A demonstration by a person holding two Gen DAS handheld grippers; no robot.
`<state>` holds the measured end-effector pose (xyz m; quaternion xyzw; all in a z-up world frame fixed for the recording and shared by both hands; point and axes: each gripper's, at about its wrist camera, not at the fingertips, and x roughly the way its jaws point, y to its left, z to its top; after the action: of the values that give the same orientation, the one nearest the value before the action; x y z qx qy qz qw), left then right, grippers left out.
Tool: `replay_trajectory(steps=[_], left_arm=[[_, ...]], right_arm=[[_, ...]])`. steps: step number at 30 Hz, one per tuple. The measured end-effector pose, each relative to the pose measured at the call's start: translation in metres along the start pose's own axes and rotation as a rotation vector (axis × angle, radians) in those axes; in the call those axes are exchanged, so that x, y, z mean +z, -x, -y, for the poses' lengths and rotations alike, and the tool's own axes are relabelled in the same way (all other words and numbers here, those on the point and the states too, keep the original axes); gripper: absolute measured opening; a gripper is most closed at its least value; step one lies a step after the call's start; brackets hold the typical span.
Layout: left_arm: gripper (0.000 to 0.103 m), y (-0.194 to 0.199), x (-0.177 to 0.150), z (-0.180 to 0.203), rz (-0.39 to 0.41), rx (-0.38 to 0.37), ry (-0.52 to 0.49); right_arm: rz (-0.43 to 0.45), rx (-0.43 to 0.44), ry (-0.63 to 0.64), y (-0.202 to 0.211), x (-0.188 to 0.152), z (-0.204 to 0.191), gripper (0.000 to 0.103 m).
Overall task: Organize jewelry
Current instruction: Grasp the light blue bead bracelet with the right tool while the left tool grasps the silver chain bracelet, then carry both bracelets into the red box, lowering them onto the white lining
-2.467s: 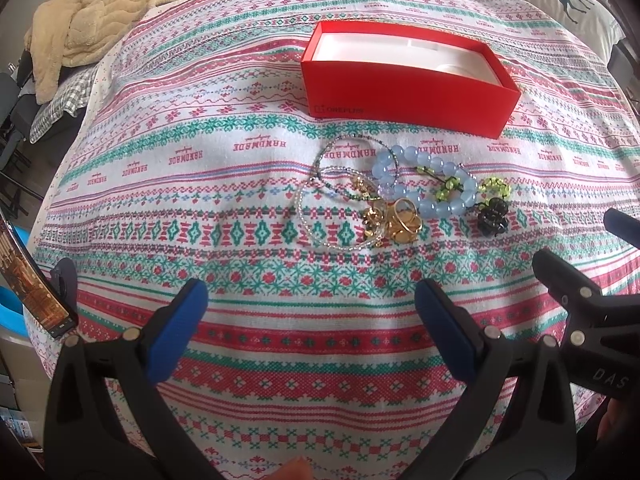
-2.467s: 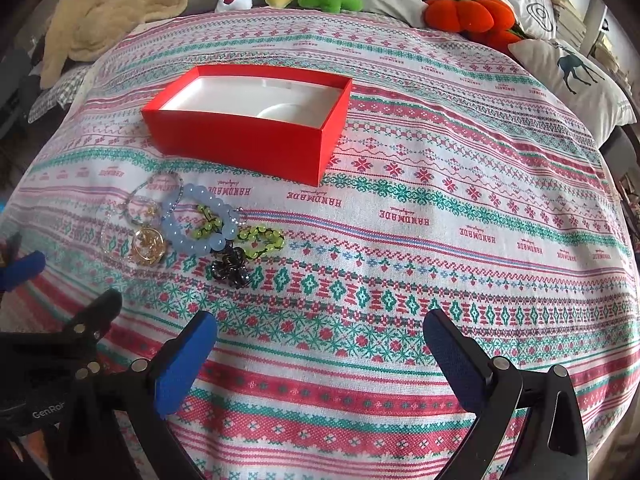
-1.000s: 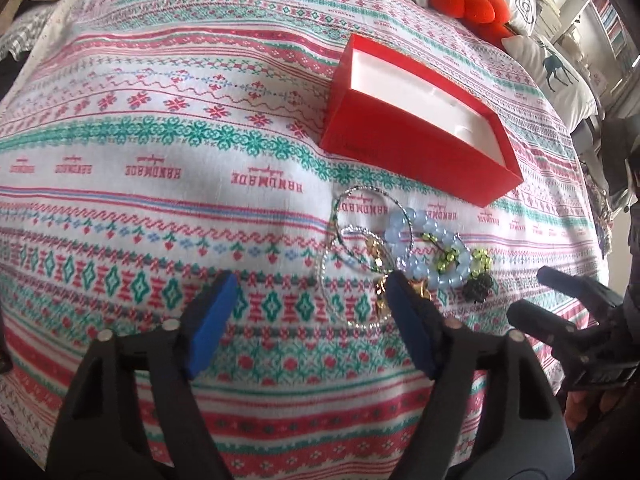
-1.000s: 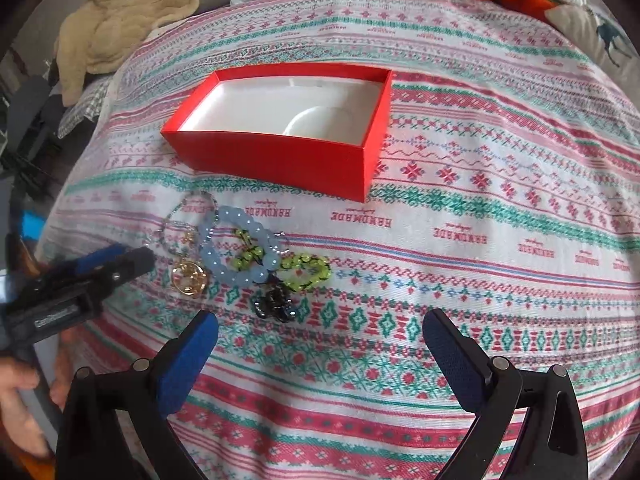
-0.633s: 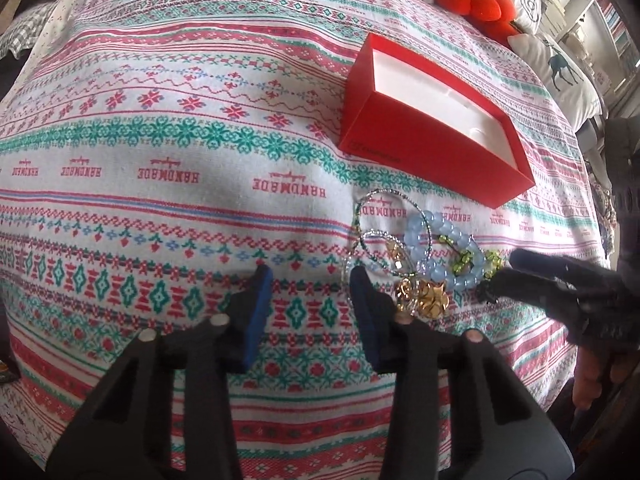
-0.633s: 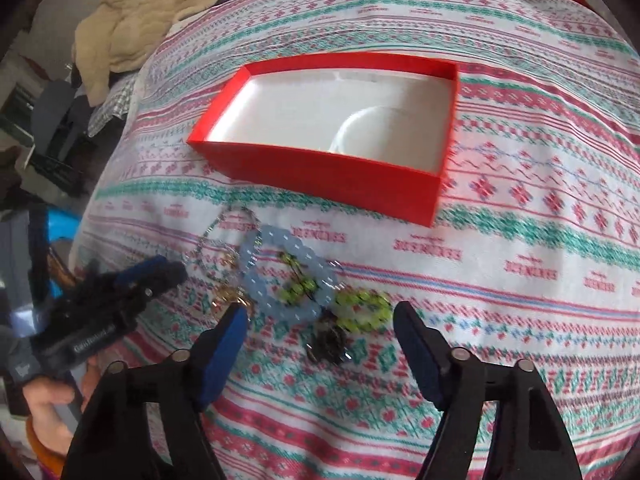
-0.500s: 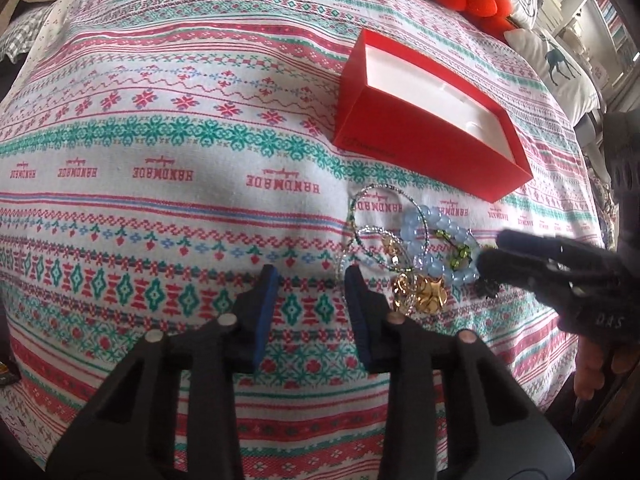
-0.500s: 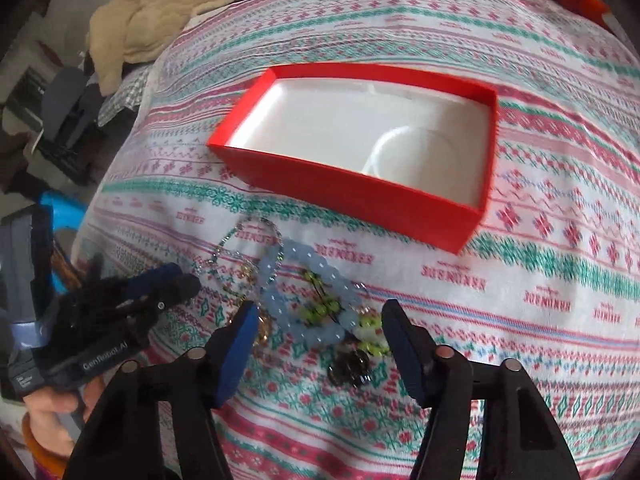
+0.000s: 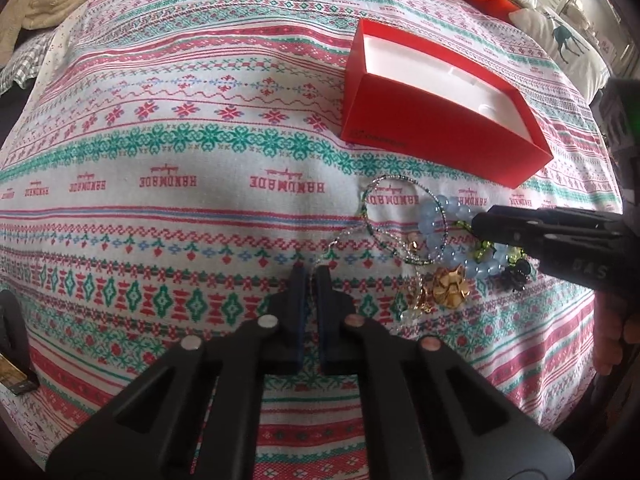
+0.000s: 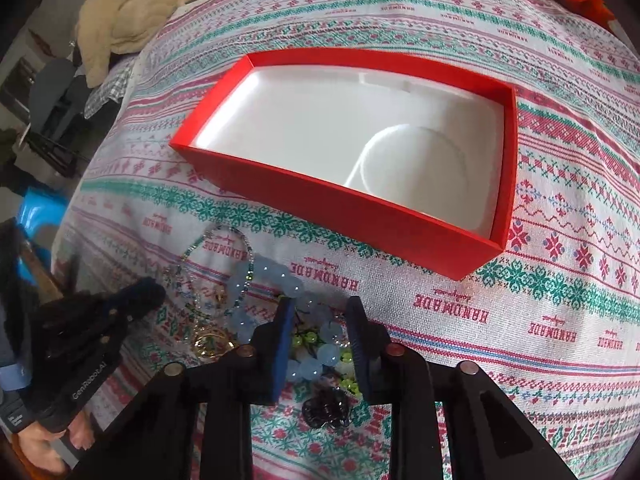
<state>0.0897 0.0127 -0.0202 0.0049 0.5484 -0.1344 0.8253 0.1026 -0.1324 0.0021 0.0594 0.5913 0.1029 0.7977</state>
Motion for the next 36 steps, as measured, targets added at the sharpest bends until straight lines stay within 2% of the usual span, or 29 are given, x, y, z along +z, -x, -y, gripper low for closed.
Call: replay_trajectory(steps=[2, 8, 14, 18, 24, 27, 31, 36], left_arm=[[0.005, -0.002, 0.002, 0.003, 0.002, -0.001, 0.009], [0.005, 0.004, -0.007, -0.006, 0.001, -0.009, 0.036], [0.005, 0.020, -0.016, -0.020, 0.009, -0.008, 0.049], [0.005, 0.034, -0.020, -0.029, 0.029, -0.010, 0.058], [0.005, 0.052, -0.021, -0.026, 0.056, -0.016, 0.057], [0.005, 0.055, -0.023, -0.025, 0.059, -0.023, 0.058], [0.005, 0.048, -0.019, -0.020, 0.037, -0.022, 0.060], [0.005, 0.042, -0.020, -0.018, 0.020, -0.022, 0.068]], right_arm=[[0.002, -0.002, 0.002, -0.005, 0.001, -0.001, 0.024], [0.029, -0.033, 0.064, -0.009, 0.003, -0.013, 0.012], [0.031, 0.021, 0.035, 0.004, 0.004, -0.011, 0.012], [0.063, 0.049, 0.032, 0.025, 0.001, -0.006, 0.012], [0.091, 0.138, 0.007, 0.050, -0.002, 0.001, 0.012], [0.105, 0.125, 0.010, 0.055, -0.002, 0.001, 0.012], [0.046, 0.089, -0.043, 0.041, 0.000, 0.009, 0.012], [-0.040, 0.026, -0.151, 0.021, 0.001, 0.040, 0.013]])
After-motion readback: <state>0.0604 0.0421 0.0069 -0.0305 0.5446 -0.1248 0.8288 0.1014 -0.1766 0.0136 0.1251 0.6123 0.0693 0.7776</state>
